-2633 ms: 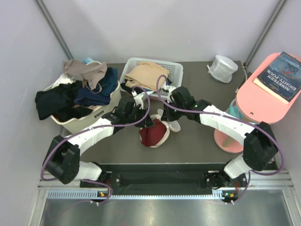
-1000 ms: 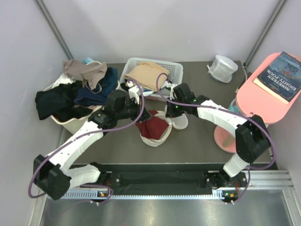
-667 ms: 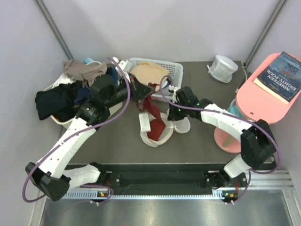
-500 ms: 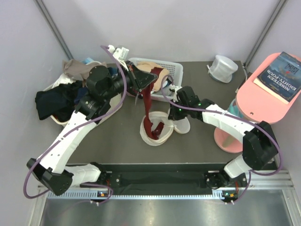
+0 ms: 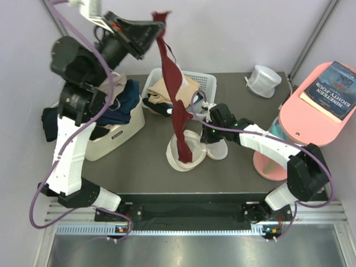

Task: Unzip the laundry bag and remove the bra

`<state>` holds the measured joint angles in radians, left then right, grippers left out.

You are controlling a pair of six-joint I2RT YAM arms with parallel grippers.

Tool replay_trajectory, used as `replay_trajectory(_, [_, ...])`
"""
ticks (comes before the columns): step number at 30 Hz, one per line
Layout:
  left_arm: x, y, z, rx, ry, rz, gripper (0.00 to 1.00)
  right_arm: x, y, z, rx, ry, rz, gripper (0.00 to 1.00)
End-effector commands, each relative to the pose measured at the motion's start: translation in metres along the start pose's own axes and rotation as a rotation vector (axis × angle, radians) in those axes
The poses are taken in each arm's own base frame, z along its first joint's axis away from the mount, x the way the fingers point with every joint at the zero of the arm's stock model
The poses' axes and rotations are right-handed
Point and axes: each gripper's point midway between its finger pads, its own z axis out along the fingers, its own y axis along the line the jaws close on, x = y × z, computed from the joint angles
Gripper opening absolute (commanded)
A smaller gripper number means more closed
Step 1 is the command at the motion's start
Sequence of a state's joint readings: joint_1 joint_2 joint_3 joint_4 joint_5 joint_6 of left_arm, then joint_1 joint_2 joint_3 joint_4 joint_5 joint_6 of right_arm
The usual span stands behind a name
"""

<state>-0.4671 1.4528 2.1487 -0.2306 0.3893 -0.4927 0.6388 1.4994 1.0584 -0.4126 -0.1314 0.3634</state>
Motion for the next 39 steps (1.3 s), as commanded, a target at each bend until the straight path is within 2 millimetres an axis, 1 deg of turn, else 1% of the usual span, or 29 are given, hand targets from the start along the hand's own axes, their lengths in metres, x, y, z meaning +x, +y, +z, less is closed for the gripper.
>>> replay_trajectory(1, [-0.064, 0.034, -0.024, -0.237, -0.134, 0.228, 0.00, -0.020, 0.008, -0.014, -0.019, -0.083, 0.001, 0.00])
replay_trajectory(2, [-0.087, 0.049, -0.038, -0.359, -0.201, 0.277, 0.00, -0.020, 0.007, -0.014, -0.019, -0.083, -0.001, 0.00])
replay_trajectory(5, [-0.116, 0.074, -0.068, -0.570, -0.252, 0.460, 0.00, -0.021, 0.009, -0.016, -0.023, -0.090, 0.001, 0.00])
replay_trajectory(6, [-0.126, 0.089, -0.084, -0.696, -0.277, 0.493, 0.00, -0.022, 0.009, -0.017, -0.024, -0.091, 0.001, 0.00])
replay_trajectory(7, [-0.132, 0.099, -0.094, -0.771, -0.255, 0.595, 0.00, -0.022, 0.010, -0.018, -0.028, -0.093, 0.001, 0.00])
replay_trajectory(8, [-0.138, 0.105, -0.101, -0.828, -0.257, 0.641, 0.00, -0.022, 0.009, -0.018, -0.028, -0.093, 0.002, 0.00])
replay_trajectory(9, [-0.145, 0.113, -0.113, -0.920, -0.263, 0.674, 0.00, -0.023, 0.010, -0.019, -0.029, -0.096, 0.001, 0.00])
replay_trajectory(10, [-0.151, 0.116, -0.120, -0.965, -0.242, 0.753, 0.00, -0.022, 0.010, -0.020, -0.034, -0.094, -0.001, 0.00])
replay_trajectory(12, [-0.168, 0.116, -0.131, -1.040, -0.276, 0.810, 0.00, -0.019, 0.011, -0.020, -0.038, -0.089, 0.002, 0.00])
replay_trajectory(13, [-0.177, 0.118, -0.142, -1.110, -0.268, 0.867, 0.00, -0.019, 0.011, -0.021, -0.040, -0.091, 0.000, 0.00])
replay_trajectory(14, [-0.183, 0.117, -0.149, -1.147, -0.277, 0.893, 0.00, -0.018, 0.011, -0.021, -0.042, -0.090, 0.007, 0.00])
replay_trajectory(15, [-0.194, 0.113, -0.153, -1.171, -0.321, 0.916, 0.00, -0.014, 0.010, -0.020, -0.043, -0.084, 0.010, 0.00])
replay_trajectory(16, [-0.198, 0.113, -0.159, -1.211, -0.297, 0.976, 0.00, -0.013, 0.011, -0.021, -0.047, -0.084, 0.015, 0.00])
replay_trajectory(18, [-0.205, 0.117, -0.161, -1.258, -0.306, 1.035, 0.00, -0.007, 0.012, -0.019, -0.059, -0.075, 0.027, 0.00])
replay_trajectory(19, [-0.206, 0.122, -0.163, -1.294, -0.268, 1.094, 0.00, -0.007, 0.013, -0.021, -0.064, -0.081, 0.026, 0.00])
replay_trajectory(20, [-0.202, 0.135, -0.164, -1.331, -0.232, 1.124, 0.00, -0.006, 0.013, -0.020, -0.069, -0.081, 0.031, 0.00])
replay_trajectory(21, [-0.200, 0.143, -0.166, -1.355, -0.210, 1.148, 0.00, -0.003, 0.012, -0.019, -0.068, -0.073, 0.033, 0.00])
replay_trajectory(22, [-0.206, 0.155, -0.179, -1.411, -0.206, 1.164, 0.00, -0.003, 0.012, -0.020, -0.071, -0.075, 0.035, 0.00])
replay_trajectory(23, [-0.202, 0.171, -0.181, -1.439, -0.181, 1.168, 0.00, -0.002, 0.013, -0.020, -0.074, -0.072, 0.035, 0.00])
replay_trajectory(24, [-0.201, 0.183, -0.185, -1.460, -0.184, 1.153, 0.00, -0.001, 0.013, -0.021, -0.075, -0.072, 0.039, 0.00])
replay_trajectory(25, [-0.207, 0.196, -0.199, -1.514, -0.181, 1.163, 0.00, -0.002, 0.014, -0.023, -0.079, -0.076, 0.036, 0.00])
replay_trajectory(26, [-0.205, 0.208, -0.199, -1.532, -0.174, 1.156, 0.00, -0.001, 0.014, -0.024, -0.081, -0.076, 0.042, 0.00])
replay_trajectory(28, [-0.209, 0.220, -0.205, -1.555, -0.204, 1.136, 0.00, 0.002, 0.014, -0.027, -0.081, -0.074, 0.045, 0.00])
replay_trajectory(29, [-0.211, 0.227, -0.204, -1.559, -0.219, 1.127, 0.00, 0.002, 0.013, -0.028, -0.078, -0.075, 0.049, 0.00])
replay_trajectory(32, [-0.222, 0.229, -0.199, -1.558, -0.313, 1.115, 0.00, 0.011, 0.012, -0.029, -0.079, -0.065, 0.057, 0.00])
replay_trajectory(33, [-0.225, 0.227, -0.198, -1.554, -0.338, 1.109, 0.00, 0.017, 0.010, -0.028, -0.077, -0.052, 0.059, 0.00])
replay_trajectory(34, [-0.229, 0.233, -0.204, -1.575, -0.350, 1.114, 0.00, 0.019, 0.009, -0.028, -0.075, -0.050, 0.068, 0.00])
replay_trajectory(35, [-0.241, 0.221, -0.205, -1.568, -0.409, 1.117, 0.00, 0.024, 0.008, -0.027, -0.076, -0.041, 0.073, 0.00])
replay_trajectory(39, [-0.262, 0.211, -0.203, -1.512, -0.538, 1.137, 0.00, 0.029, 0.009, -0.022, -0.085, -0.023, 0.093, 0.00])
